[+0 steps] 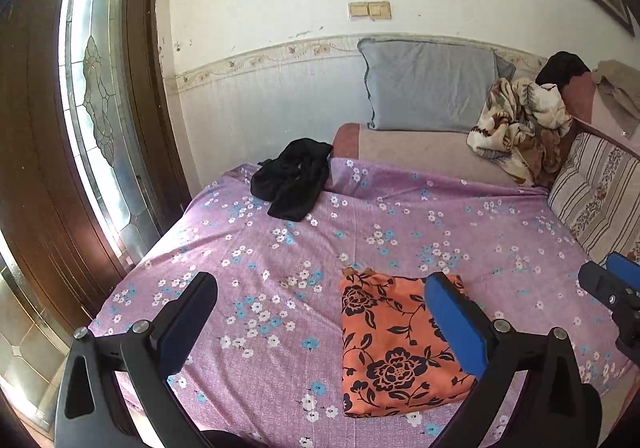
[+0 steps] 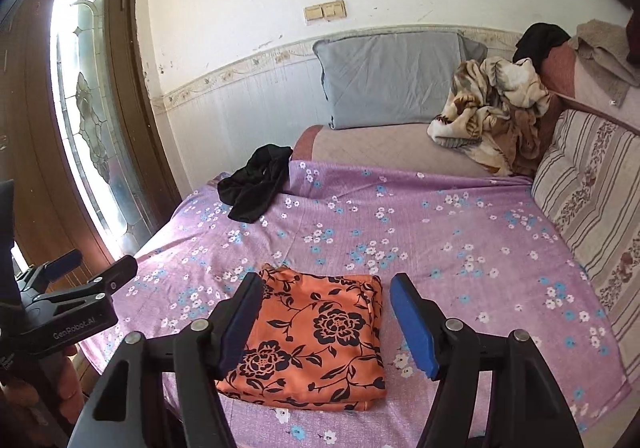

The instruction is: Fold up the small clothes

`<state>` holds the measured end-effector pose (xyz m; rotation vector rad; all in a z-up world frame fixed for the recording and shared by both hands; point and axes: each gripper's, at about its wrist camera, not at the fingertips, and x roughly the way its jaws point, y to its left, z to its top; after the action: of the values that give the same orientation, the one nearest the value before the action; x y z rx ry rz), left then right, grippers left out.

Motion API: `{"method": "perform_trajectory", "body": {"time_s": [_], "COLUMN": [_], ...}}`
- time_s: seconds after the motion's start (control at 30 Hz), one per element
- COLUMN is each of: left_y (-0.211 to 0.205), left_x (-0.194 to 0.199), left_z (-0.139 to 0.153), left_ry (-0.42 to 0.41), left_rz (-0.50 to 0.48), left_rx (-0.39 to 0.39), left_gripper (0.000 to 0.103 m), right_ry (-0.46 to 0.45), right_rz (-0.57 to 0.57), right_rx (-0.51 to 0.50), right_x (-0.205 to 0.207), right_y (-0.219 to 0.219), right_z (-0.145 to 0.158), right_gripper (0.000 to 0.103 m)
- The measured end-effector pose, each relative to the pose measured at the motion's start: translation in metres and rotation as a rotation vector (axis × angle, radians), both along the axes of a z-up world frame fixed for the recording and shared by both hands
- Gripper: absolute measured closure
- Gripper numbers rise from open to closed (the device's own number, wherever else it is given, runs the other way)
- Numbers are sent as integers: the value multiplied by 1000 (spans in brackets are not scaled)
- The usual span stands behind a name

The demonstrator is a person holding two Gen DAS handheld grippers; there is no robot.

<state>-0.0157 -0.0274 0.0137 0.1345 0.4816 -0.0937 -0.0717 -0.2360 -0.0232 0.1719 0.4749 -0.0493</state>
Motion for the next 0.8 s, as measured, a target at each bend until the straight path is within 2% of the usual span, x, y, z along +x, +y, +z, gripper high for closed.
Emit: {"method": "perform_trajectory", "body": {"time_s": [0.17,0.27,0.43,0.53,0.63,0.8], "left_y": [3,6,10,14,18,23], "left_x": [-27,-40,-52,-59,-67,-71], "left_z": [31,42,52,58,64,73], "left_ry": [-54,-81,-100,-113,-136,-126], "left_rz": [-25,-7,31,44,50,26], "left_rx": [-21,-8,28,35,36,0], "left_gripper": [0,0,0,0,0,0], "right_ry": [-11,5,-7,-19,-54,-47], "right_rz": [-9,-7,-36,-66,-100,-112], "right_rx": [-80,-101,-96,-87,-77,-67], "right_x": [-23,-33,-50,-58,-65,-64], "right_y": [18,23,22,22,21,23], "right_z": [20,23,30,37,42,46], "right_gripper": [32,32,32,27,20,20]}}
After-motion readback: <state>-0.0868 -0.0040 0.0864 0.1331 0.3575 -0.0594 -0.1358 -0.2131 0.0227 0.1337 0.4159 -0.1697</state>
